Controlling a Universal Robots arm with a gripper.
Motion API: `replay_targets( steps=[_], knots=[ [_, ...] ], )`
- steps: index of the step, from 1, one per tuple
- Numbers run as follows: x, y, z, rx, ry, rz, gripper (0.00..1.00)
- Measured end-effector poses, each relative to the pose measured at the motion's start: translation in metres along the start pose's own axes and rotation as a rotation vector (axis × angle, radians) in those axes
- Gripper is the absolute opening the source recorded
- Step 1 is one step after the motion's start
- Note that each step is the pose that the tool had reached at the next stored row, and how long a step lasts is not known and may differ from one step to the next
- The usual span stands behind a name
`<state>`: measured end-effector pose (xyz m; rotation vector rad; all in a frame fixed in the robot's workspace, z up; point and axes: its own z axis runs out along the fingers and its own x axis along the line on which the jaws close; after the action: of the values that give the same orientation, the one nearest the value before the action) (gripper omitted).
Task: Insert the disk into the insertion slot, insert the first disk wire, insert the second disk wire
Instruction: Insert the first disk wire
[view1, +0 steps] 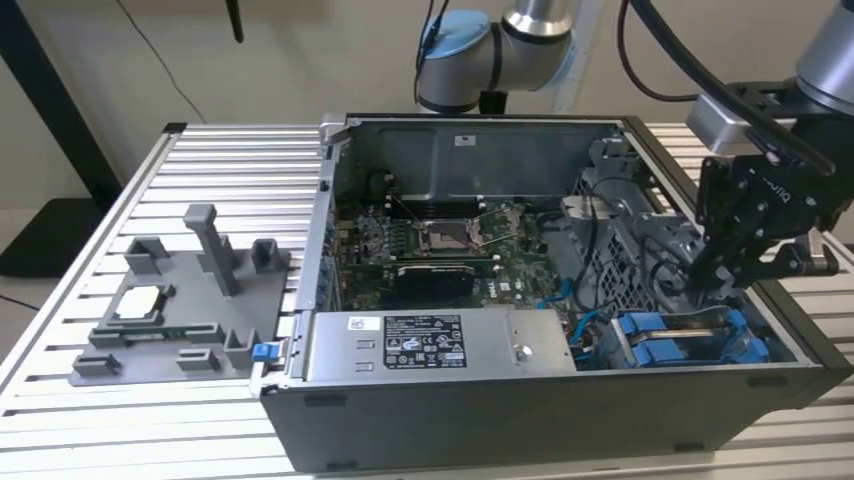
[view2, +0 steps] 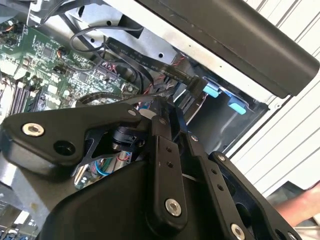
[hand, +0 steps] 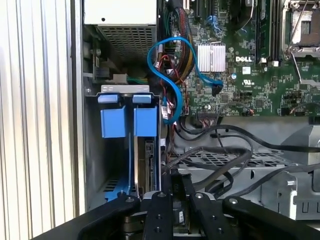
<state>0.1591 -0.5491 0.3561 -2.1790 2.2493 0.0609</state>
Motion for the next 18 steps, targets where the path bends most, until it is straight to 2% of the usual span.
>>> replay_targets(
  steps=[18],
  knots=[
    [0.0049, -0.0099, 0.0097, -0.0172, 0.0005, 0.001, 0.0]
  ],
)
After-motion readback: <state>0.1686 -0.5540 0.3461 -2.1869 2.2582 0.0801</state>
